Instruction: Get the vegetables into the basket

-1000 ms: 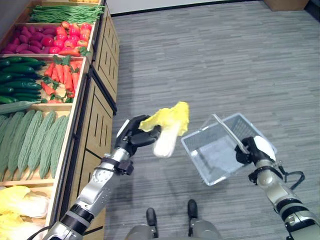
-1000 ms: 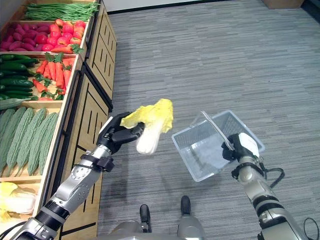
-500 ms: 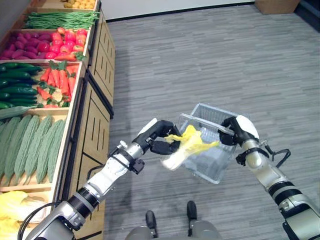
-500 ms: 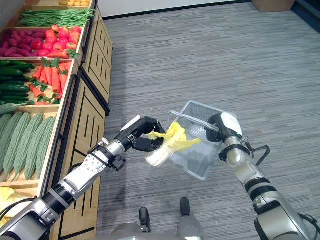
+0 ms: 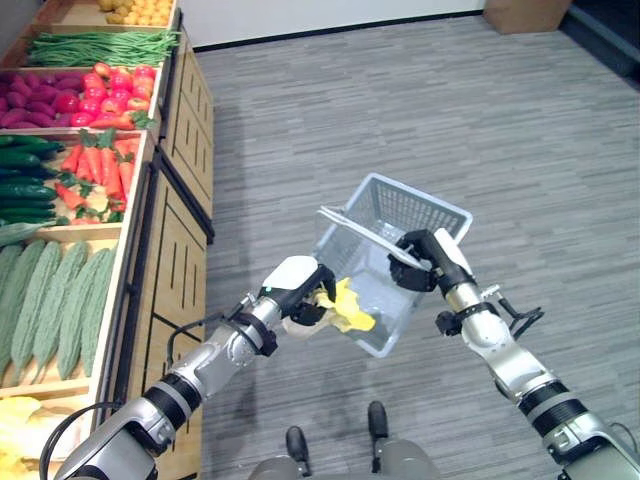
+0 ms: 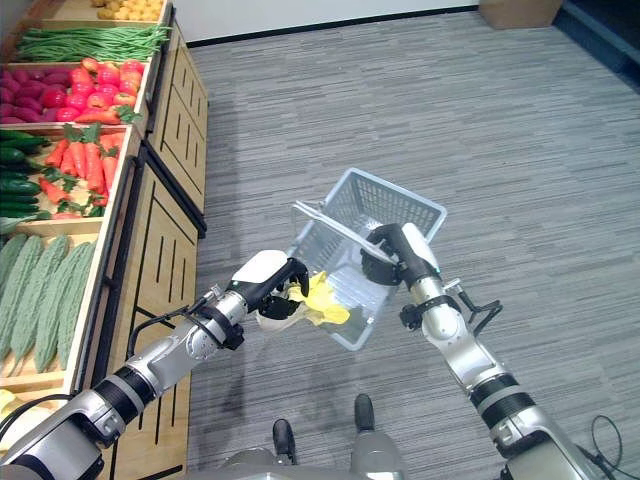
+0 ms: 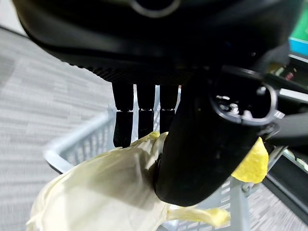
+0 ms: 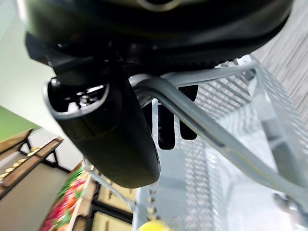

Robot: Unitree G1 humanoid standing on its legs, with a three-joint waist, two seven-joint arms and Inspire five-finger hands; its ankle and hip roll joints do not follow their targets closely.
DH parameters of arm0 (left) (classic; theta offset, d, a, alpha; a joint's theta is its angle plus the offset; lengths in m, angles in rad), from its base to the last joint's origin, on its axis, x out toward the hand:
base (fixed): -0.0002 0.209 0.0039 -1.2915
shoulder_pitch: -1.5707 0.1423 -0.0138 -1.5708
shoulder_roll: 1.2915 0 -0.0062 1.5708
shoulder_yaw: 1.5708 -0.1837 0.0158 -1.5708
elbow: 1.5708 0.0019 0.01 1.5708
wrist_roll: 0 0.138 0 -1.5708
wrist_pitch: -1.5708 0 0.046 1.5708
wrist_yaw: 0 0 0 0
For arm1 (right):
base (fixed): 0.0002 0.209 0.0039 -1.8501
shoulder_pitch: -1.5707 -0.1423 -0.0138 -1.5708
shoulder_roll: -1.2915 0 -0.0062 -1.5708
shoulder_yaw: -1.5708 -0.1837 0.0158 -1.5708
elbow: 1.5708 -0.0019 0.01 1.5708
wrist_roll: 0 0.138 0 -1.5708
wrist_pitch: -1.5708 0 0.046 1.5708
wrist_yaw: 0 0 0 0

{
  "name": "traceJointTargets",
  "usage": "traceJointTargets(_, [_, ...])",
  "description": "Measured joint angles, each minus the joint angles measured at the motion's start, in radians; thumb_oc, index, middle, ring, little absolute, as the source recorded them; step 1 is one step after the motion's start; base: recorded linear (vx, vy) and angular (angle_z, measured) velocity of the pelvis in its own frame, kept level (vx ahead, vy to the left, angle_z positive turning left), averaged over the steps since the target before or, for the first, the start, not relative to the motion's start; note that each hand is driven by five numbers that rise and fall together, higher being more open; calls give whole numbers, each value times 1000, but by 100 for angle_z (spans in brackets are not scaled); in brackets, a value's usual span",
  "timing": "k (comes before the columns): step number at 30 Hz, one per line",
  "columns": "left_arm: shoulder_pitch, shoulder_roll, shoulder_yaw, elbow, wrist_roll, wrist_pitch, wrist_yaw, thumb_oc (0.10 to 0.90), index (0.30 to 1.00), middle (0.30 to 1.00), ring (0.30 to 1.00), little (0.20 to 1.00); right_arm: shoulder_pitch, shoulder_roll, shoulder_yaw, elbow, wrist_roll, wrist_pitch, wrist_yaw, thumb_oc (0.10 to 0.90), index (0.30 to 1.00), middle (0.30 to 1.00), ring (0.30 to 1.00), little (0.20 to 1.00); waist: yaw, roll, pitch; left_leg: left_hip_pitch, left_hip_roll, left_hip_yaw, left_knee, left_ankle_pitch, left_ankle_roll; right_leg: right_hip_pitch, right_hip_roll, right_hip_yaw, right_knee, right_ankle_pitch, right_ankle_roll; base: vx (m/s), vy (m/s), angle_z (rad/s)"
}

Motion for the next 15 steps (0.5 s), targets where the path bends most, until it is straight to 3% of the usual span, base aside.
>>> traceJointTargets(4, [-4, -13, 1, 16, 29, 1, 42, 400, 300, 300, 300, 300, 26, 15, 15, -4, 26, -3, 23, 400, 300, 300, 300, 300, -4, -21, -13, 1, 0, 8, 0, 0, 0, -4, 0, 5, 0, -6, 8, -5, 8, -5])
traceJointTargets(9, [-4, -23, 0, 36, 51, 10, 63, 400, 300, 300, 300, 300, 61, 13, 55, -13, 48, -3, 66, 400, 300, 300, 300, 300, -12, -25, -16, 1, 0, 14, 0, 0, 0, -7, 1, 11, 0, -5, 9, 3, 7, -4])
traceJointTargets(10, [-4, -23, 1, 37, 63, 16, 68, 649, 649, 649, 649, 649, 65, 12, 79, -15, 50, -3, 71, 400, 300, 300, 300, 300, -14, -25, -16, 1, 0, 14, 0, 0, 0, -7, 1, 11, 0, -4, 8, 0, 0, 0])
traceJointTargets(12, [-3, -28, 0, 54, 68, 16, 79, 900, 1000, 1000, 1000, 1000, 69, 14, 100, -14, 57, -3, 74, 400, 300, 300, 300, 300, -19, -24, -16, 1, 0, 14, 0, 0, 0, -7, 1, 12, 0, -3, 7, 0, 0, 0])
traceJointTargets(15, [7, -53, 6, 73, 67, 26, 89, 900, 1000, 1000, 1000, 1000, 75, 16, 104, -15, 57, -3, 73, 400, 300, 300, 300, 300, -19, -24, -17, 2, 0, 14, 0, 0, 0, -7, 1, 12, -1, -3, 8, 0, 0, 0])
